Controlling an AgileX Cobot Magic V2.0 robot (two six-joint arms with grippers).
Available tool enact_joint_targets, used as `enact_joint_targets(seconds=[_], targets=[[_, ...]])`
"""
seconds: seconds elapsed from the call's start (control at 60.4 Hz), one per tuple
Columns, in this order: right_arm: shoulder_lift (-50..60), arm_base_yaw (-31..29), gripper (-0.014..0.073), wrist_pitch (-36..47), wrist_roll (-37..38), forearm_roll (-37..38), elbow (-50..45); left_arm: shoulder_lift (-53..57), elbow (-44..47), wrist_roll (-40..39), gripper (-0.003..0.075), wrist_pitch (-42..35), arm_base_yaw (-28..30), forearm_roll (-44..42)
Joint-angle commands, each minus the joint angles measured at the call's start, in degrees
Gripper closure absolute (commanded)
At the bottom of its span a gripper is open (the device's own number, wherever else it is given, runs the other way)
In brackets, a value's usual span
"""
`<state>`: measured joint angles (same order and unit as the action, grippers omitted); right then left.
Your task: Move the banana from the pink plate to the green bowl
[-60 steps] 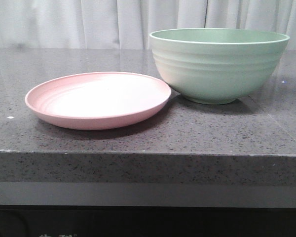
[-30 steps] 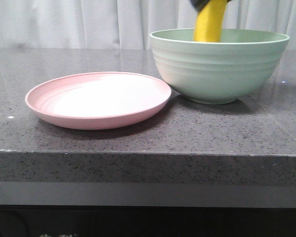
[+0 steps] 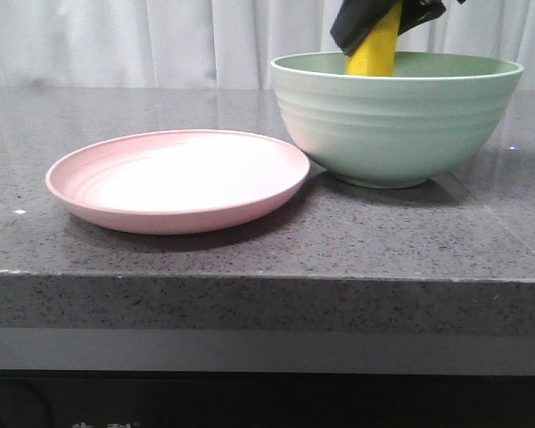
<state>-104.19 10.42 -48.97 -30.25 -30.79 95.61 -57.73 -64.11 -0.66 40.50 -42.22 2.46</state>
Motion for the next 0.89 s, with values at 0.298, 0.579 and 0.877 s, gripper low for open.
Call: enact_joint_targets(seconds=[0.298,0.579,0.877], targets=[[2.82,-0.01,0.0027,2.88,-0.25,-1.13,2.08,0.55,-1.8,-0.72,0.0216,-2.79,-0.58,0.2],[8.36,-2.04,0.0035,-5.36,18.13,10.38,4.38,0.39,-1.8,-6.02,0.0217,-2.79,0.39,-4.21],[12.5,-2.54,0.0317,-16.54,31.39,23.92,7.37,-3.8,-1.8,-7.72,0.0267,-3.3,13.45,-7.65]])
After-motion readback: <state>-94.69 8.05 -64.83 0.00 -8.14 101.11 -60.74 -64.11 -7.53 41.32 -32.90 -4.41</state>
